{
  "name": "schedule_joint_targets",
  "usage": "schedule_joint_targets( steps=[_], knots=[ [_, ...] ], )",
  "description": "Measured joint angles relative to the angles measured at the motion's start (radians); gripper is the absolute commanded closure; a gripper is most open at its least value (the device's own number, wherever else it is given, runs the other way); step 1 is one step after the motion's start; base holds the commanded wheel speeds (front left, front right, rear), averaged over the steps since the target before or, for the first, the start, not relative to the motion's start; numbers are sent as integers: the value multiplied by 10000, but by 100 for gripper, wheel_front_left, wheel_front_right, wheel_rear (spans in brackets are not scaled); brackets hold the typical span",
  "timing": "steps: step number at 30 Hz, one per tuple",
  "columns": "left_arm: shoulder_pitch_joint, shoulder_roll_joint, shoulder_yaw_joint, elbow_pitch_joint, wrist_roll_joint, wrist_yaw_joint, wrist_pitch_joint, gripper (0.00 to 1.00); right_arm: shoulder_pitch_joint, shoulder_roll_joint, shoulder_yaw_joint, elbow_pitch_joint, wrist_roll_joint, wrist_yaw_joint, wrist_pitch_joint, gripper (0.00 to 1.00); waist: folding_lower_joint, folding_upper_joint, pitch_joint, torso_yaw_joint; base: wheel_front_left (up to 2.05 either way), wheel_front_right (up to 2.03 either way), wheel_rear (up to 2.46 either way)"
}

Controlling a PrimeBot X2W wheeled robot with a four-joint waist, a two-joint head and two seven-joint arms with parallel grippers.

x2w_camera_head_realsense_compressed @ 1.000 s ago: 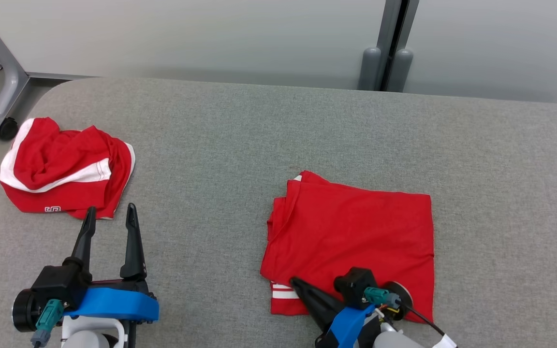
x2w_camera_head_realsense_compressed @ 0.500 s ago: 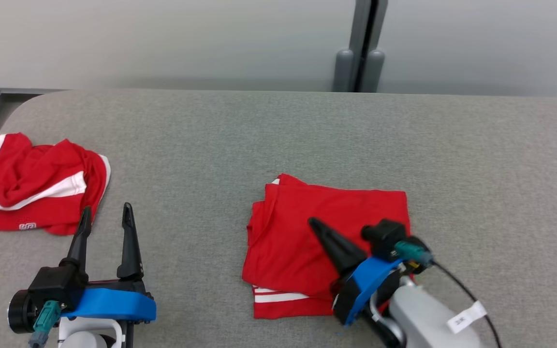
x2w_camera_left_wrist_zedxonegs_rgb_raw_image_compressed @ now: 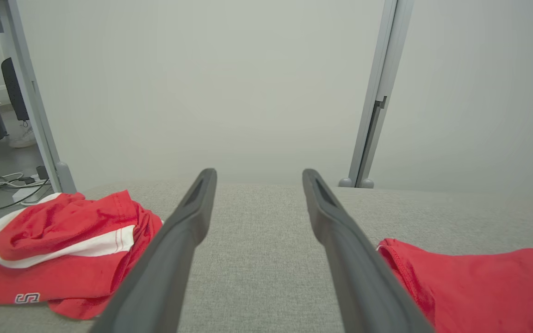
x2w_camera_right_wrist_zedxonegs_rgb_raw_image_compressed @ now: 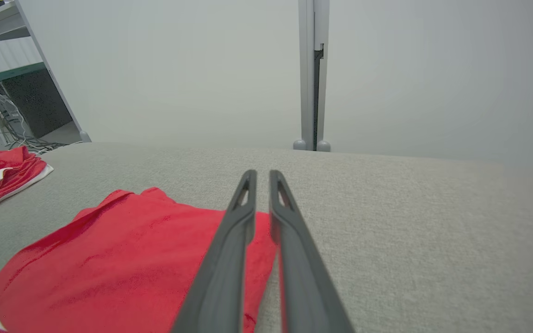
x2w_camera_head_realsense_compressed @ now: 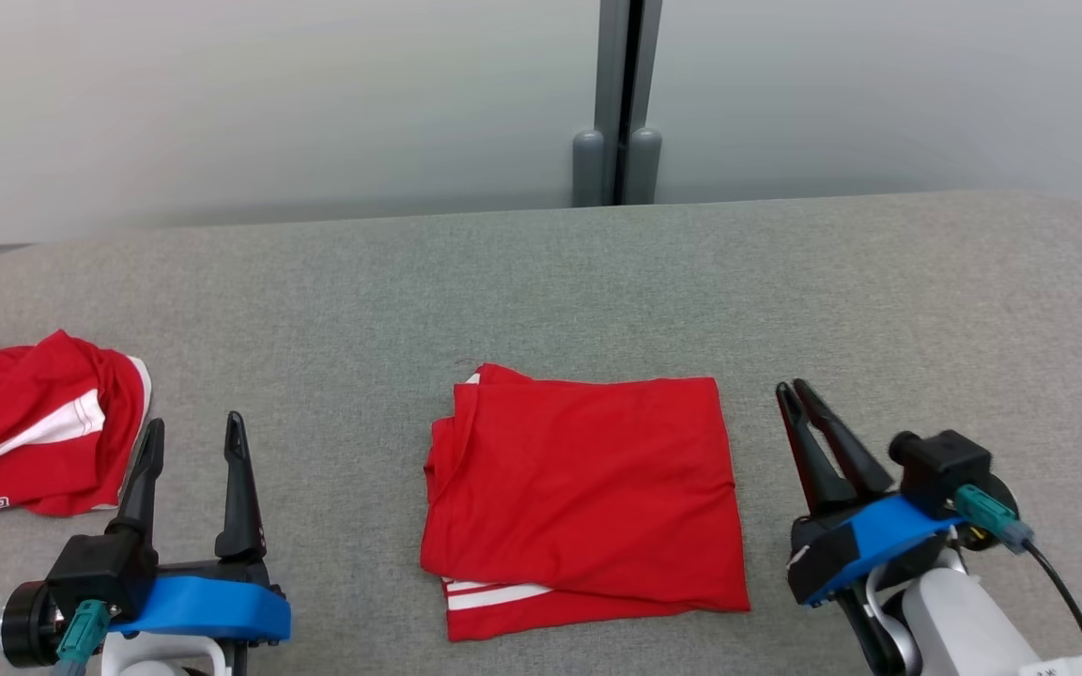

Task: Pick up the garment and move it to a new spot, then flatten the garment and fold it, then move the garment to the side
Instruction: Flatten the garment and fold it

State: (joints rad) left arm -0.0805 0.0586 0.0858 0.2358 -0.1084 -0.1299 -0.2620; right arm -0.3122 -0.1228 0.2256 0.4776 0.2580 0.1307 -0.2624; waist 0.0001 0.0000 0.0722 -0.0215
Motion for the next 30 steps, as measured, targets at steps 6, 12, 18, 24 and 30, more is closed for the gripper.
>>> schedule_joint_targets(
  steps=[6, 12, 18, 24, 30],
  knots=[
    [263, 25, 19, 46, 52, 0, 0, 0, 682, 226, -951, -552, -395, 0, 0, 0, 0, 0, -276, -186, 0, 0, 0],
    [602, 13, -6, 10, 115, 2, 0, 0, 1353, 435, -1586, -1068, -765, 0, -2, 0, -1, 0, -557, -157, 0, 0, 0],
    [915, 4, -12, -111, 121, 15, 0, 0, 1864, 546, -2201, -1701, -1248, 0, 157, 0, -1, 0, -716, -46, 0, 0, 0],
    [1216, 19, 0, -228, 203, 165, 0, 0, 2181, 654, -2566, -2489, -1638, 0, 646, 0, -1, 0, -775, 31, 0, 0, 0],
    [1404, 12, -27, -403, 190, 322, 0, 0, 2442, 706, -2788, -2995, -1772, 0, 1022, 0, -1, 0, -809, 149, 0, 0, 0]
  ],
)
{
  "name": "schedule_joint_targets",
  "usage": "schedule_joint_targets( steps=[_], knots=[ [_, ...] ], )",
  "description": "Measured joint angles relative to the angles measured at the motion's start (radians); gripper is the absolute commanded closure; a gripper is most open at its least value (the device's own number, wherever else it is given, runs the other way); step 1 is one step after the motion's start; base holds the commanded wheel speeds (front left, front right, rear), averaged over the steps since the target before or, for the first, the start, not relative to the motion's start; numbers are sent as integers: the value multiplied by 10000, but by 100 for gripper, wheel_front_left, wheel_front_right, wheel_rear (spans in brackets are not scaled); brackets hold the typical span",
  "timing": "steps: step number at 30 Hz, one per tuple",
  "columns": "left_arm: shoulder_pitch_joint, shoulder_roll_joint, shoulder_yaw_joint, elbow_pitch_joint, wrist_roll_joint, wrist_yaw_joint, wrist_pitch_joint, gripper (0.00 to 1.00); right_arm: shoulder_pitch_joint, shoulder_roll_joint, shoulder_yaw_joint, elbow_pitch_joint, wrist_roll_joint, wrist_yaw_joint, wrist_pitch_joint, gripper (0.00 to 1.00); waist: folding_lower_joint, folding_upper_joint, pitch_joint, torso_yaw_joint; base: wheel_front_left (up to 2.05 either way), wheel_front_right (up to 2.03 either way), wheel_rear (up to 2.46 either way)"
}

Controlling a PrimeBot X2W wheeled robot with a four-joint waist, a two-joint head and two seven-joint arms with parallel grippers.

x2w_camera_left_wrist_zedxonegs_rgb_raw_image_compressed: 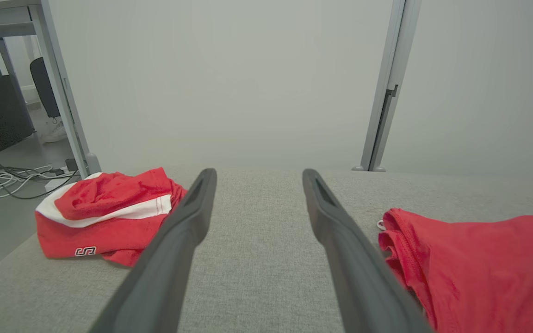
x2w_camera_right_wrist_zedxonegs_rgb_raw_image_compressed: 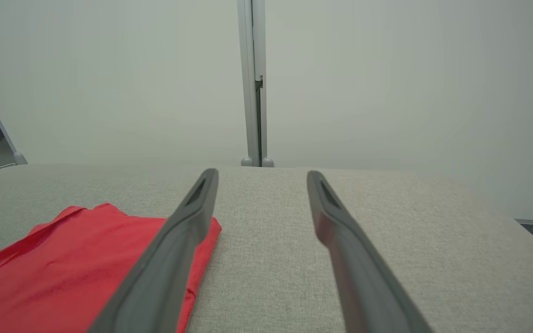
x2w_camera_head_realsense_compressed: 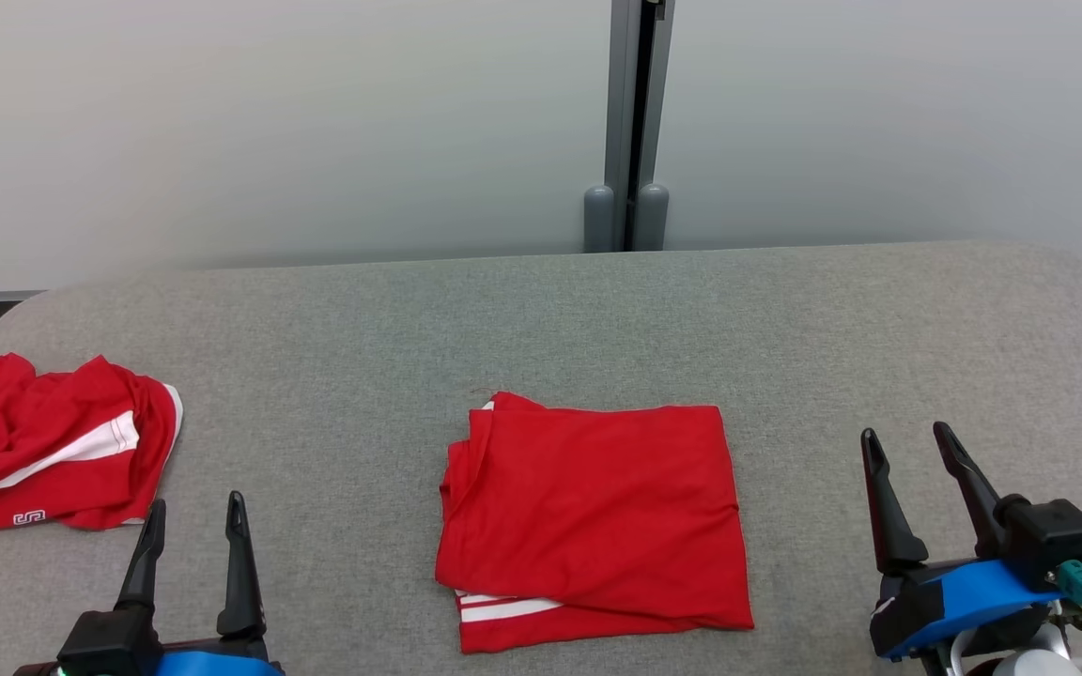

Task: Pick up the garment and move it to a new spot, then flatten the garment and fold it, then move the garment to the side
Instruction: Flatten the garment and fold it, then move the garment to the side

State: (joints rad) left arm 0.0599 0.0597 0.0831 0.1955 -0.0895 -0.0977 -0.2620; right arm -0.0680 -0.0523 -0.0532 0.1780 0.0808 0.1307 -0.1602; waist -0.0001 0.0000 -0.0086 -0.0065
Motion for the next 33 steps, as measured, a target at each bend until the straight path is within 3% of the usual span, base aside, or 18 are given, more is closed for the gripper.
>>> schedule_joint_targets(
  steps=[20, 27, 33],
  knots=[
    [0, 75, -94, -46, -140, 174, 0, 0, 131, 10, 178, -40, 174, 0, 328, 0, 0, 0, -55, 36, 0, 0, 0],
    [-108, 173, -151, 21, -224, 178, 0, 0, -1182, 17, 953, 136, -107, 0, 372, 0, 0, 0, 88, 64, 0, 0, 0],
    [-459, 245, -267, 94, -255, 98, 0, 0, -2115, 25, 1127, 1198, -441, 0, 579, 0, 0, 0, 295, 278, 0, 0, 0]
  ],
)
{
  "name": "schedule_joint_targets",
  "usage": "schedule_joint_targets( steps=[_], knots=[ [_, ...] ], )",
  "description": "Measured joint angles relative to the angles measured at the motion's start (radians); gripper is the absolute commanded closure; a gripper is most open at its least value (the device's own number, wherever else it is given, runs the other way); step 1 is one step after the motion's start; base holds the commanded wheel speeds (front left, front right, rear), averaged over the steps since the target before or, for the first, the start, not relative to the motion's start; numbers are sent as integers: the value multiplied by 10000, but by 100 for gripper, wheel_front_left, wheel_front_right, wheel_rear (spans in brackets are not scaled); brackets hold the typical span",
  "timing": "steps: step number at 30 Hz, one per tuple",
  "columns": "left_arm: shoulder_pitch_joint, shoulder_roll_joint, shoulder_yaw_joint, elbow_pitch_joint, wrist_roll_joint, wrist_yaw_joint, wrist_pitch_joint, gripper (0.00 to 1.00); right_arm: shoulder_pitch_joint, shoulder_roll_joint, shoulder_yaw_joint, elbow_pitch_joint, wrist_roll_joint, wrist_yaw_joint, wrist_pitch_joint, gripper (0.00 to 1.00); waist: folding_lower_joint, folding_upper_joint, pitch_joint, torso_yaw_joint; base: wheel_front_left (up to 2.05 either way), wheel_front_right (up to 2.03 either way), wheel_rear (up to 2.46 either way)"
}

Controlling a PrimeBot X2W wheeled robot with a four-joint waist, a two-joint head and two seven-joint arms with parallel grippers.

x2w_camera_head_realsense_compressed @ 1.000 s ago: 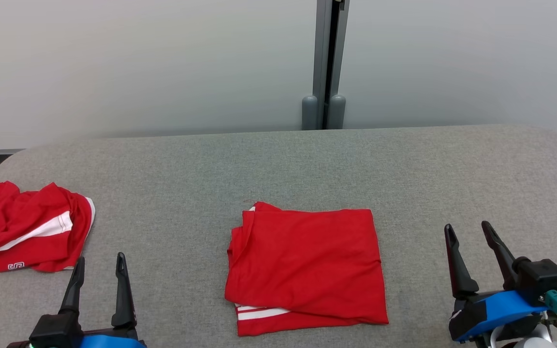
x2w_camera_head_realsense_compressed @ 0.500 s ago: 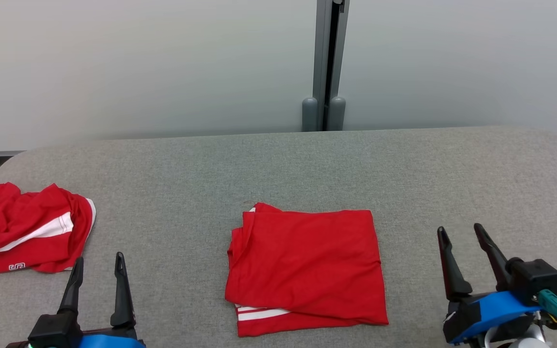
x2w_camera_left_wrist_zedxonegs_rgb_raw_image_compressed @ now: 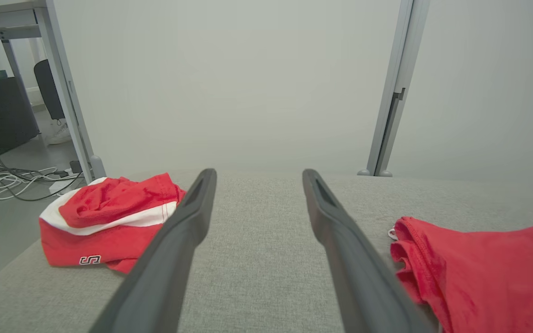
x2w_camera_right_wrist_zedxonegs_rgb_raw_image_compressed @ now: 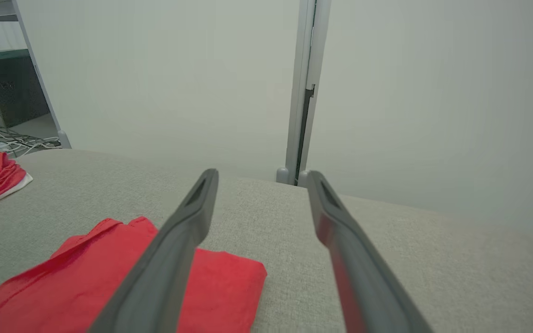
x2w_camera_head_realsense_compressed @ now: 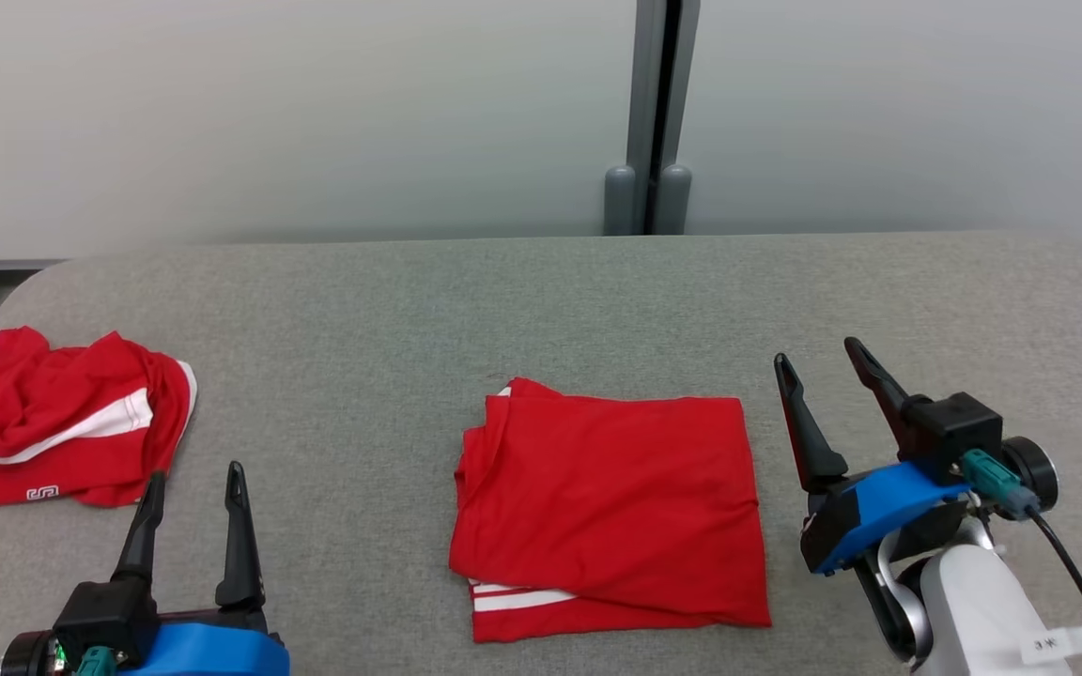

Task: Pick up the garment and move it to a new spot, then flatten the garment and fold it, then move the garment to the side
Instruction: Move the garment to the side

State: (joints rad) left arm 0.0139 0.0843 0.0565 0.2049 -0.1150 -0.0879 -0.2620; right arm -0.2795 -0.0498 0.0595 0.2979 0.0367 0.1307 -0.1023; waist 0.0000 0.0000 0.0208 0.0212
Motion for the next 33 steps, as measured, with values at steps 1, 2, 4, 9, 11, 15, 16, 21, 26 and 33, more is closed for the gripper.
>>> schedule_joint_targets(
  steps=[1, 2, 4, 9, 11, 15, 16, 21, 26, 33],
  knots=[
    [-36, -2, -6, 2, -13, -2, 0, 0, -105, -2, -10, 268, 23, 0, -6, 0, 0, 0, 43, 50, 0, 0, 0],
    [-79, -6, -23, 10, -31, 0, 0, 0, -191, -4, -19, 569, -17, 0, 13, 0, 0, 0, 88, 102, 0, 0, 0],
    [-211, -29, -67, 44, -67, -2, 0, 0, -313, 0, -92, 1137, -23, 0, -59, 0, 0, 0, 175, 234, 0, 0, 0],
    [-499, -98, -242, 132, -90, -10, 0, 0, -570, 0, -228, 2823, -82, 0, -234, 0, 0, 0, 414, 533, 0, 0, 0],
    [-615, -121, -297, 188, -155, -25, 0, 0, -676, 0, -215, 3404, -77, 0, -339, 0, 0, 0, 505, 647, 0, 0, 0],
    [-818, -150, -355, 272, -173, -73, 0, 0, -896, 4, -167, 4581, 8, 0, -535, 0, 0, 0, 682, 842, 0, 0, 0],
    [-818, -150, -355, 272, -173, -73, 0, 0, -896, 4, -167, 4581, 8, 0, -535, 0, 0, 0, 682, 842, 0, 0, 0],
    [-1024, -188, -412, 407, -188, -123, 0, 0, -1304, 4, -96, 5958, 247, 0, -861, 0, 0, 0, 922, 1054, 0, 0, 0],
    [-1148, -217, -449, 468, -188, -155, 0, 0, -1533, -4, 213, 6730, 899, 0, -1101, 0, 0, 0, 993, 1160, 0, 0, 0],
    [-1166, -253, -382, 474, -263, -155, 0, 0, -1721, 21, 1191, 7007, 2000, 13, -1388, 100, 0, 0, 1080, 977, 0, 0, 0]
  ],
)
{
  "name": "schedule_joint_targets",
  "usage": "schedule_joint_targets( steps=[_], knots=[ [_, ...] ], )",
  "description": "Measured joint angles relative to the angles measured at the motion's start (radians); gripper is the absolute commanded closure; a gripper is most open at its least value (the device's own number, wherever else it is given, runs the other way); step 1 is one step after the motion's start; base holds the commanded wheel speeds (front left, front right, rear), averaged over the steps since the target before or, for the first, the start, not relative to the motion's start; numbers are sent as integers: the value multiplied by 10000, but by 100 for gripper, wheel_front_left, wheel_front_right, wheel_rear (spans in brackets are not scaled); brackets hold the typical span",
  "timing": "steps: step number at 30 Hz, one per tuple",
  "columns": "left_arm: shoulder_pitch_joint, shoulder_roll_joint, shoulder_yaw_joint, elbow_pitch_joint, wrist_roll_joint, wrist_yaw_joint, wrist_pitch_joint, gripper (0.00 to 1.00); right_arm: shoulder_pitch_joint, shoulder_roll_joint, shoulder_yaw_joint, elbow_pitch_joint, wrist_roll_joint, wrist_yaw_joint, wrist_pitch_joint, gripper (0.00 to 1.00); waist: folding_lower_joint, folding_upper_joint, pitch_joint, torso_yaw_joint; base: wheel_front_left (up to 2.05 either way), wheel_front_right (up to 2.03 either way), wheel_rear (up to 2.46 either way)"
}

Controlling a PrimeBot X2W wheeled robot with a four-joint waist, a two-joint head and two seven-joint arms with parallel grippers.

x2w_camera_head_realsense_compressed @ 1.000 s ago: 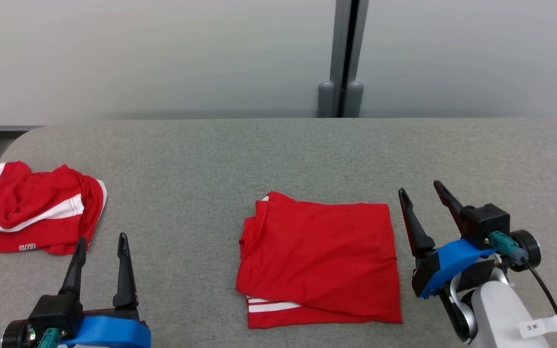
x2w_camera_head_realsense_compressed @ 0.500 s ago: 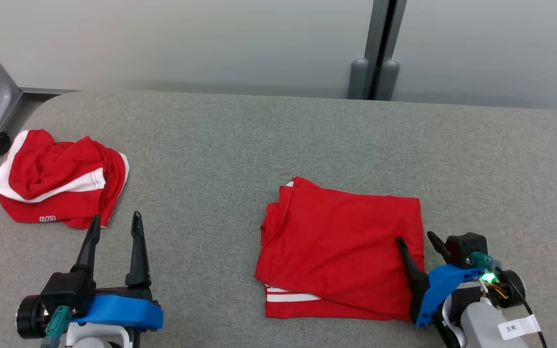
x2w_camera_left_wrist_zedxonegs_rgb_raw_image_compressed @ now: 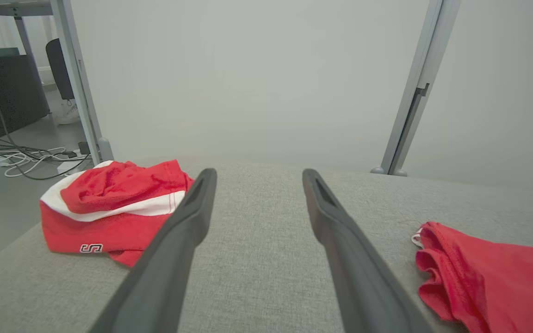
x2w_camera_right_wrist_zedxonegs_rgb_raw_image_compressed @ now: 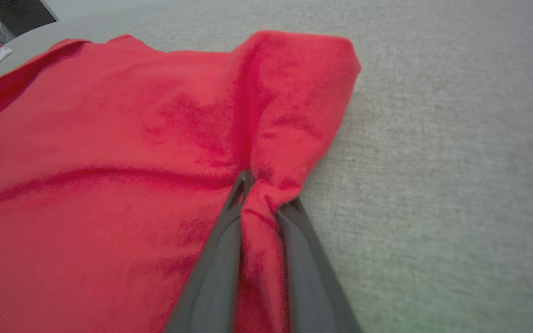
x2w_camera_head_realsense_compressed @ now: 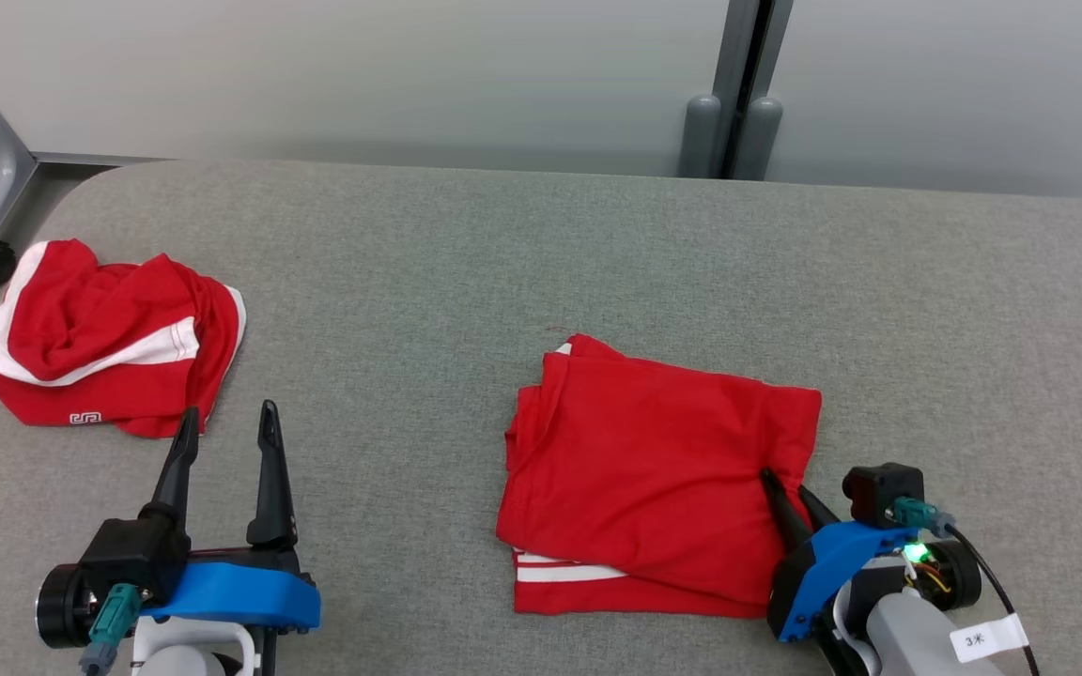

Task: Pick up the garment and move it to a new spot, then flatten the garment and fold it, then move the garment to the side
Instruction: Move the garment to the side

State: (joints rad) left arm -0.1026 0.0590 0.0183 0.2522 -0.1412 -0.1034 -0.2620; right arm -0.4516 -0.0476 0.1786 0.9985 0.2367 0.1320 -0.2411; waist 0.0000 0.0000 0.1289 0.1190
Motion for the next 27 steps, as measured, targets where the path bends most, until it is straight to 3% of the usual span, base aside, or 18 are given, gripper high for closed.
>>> schedule_joint_targets(
  steps=[4, 6, 11, 19, 27],
  knots=[
    [-21, 6, 27, -38, 6, -35, -2, 0, -505, -81, -299, 159, -337, 12, -127, 100, 0, 0, 239, -306, 0, 0, 0],
    [-290, 65, 25, -125, 17, -84, -10, 0, -961, -784, -706, 153, -660, 2, -167, 100, 0, 0, 603, -650, 0, 0, 0],
    [-973, 249, 19, -349, 36, -157, -8, 0, -1694, -1653, -1423, -219, -1043, -2, -201, 100, 2, 0, 1715, -1583, 0, 0, 0],
    [-1841, 619, -33, -587, 90, -207, -8, 0, -1998, -2079, -2270, -1053, -1225, -4, -207, 100, 4, 0, 2781, -2458, 0, 0, 0],
    [-2085, 800, -4, -819, 102, -209, -10, 0, -2127, -2130, -2627, -1852, -1509, -4, -211, 100, 2, 0, 3109, -2698, 0, 0, 0]
  ],
)
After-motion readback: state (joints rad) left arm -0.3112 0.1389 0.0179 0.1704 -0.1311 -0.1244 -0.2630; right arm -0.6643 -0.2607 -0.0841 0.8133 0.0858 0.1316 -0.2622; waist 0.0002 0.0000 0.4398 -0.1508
